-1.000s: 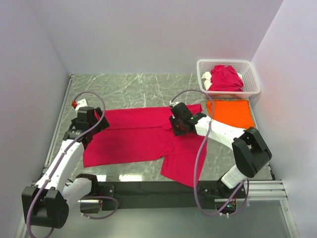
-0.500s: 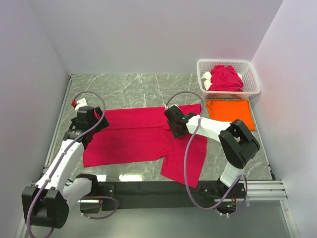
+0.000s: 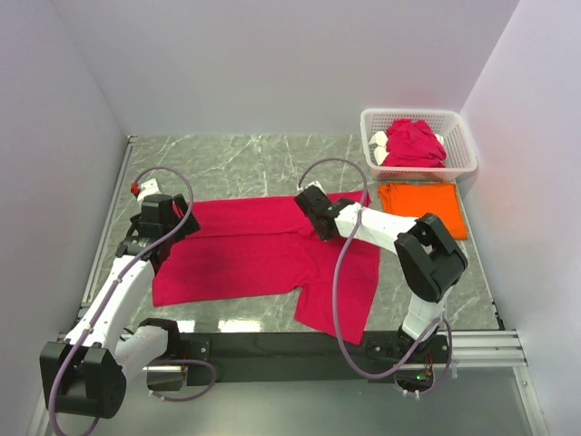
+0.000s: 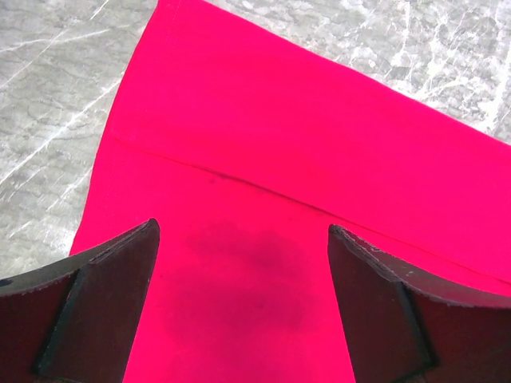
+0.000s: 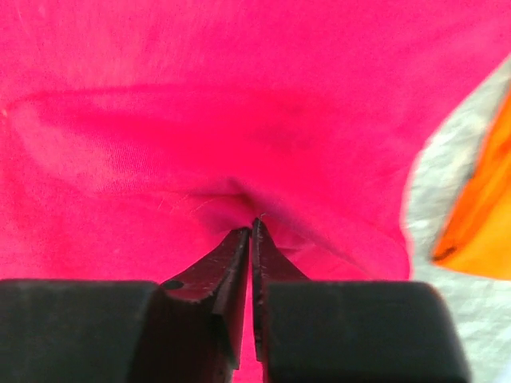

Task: Fold and stack the t-shirts
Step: Fold the tshirt

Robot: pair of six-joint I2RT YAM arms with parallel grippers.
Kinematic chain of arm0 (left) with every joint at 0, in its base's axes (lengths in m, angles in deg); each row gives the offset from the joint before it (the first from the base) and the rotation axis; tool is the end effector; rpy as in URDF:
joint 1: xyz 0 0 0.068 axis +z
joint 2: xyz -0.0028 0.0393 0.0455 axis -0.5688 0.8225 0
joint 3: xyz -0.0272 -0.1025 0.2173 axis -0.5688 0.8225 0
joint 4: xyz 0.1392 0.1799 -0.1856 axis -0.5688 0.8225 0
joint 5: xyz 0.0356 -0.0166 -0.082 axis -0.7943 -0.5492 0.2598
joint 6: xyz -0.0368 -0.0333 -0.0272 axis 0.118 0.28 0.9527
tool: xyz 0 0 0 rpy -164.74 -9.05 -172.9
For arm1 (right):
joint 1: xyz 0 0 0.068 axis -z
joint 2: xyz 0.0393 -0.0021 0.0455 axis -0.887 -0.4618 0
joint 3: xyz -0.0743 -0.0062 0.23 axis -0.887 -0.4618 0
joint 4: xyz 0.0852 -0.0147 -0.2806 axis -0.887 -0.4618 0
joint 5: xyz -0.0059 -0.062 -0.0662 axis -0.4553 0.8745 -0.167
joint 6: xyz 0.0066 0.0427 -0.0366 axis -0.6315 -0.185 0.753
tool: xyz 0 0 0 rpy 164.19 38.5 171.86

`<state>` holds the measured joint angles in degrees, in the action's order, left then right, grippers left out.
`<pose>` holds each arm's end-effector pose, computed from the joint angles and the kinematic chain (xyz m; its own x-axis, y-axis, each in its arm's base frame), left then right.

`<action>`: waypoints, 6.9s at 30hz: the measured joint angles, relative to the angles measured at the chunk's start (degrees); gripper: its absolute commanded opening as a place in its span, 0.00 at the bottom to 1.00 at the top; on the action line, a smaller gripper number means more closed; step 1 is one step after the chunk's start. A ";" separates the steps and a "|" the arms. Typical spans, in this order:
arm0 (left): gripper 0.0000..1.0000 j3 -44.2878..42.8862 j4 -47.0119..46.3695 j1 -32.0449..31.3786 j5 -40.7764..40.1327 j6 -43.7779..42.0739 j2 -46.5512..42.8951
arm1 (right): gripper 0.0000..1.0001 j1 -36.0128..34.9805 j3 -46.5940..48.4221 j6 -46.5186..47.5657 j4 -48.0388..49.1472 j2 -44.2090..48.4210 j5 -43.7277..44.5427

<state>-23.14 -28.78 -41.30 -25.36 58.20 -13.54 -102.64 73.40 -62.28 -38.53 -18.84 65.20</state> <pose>0.2614 -0.0195 0.2151 -0.4943 -0.4353 -0.7525 -0.4080 0.8805 -0.2413 0.2964 0.2281 0.1214 -0.7312 -0.4949 -0.4696 -0.3714 0.8661 -0.3345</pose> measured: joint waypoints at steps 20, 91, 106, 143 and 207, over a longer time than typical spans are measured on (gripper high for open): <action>0.92 0.00 -0.17 0.00 0.13 -0.22 0.13 | 0.31 5.44 21.44 10.60 -3.15 -12.35 -0.13; 0.92 0.00 -0.15 0.00 0.72 -1.09 1.09 | 0.09 17.16 -23.52 -44.54 21.99 17.38 -31.45; 0.92 0.00 -0.17 0.00 1.86 -1.29 1.14 | 0.34 11.39 -21.84 -46.25 13.90 16.44 -32.50; 0.88 -3.45 1.36 -18.67 4.70 10.47 6.12 | 0.32 35.56 -22.86 -28.87 13.97 15.91 -32.74; 0.87 -3.43 5.33 -18.58 6.71 10.58 5.99 | 0.11 35.26 -24.92 -31.85 -1.95 26.03 -31.85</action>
<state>-26.57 -23.45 -59.88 -18.65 68.78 -7.55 -67.38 48.48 -94.12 -40.48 7.19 33.35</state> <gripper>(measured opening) 0.875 0.098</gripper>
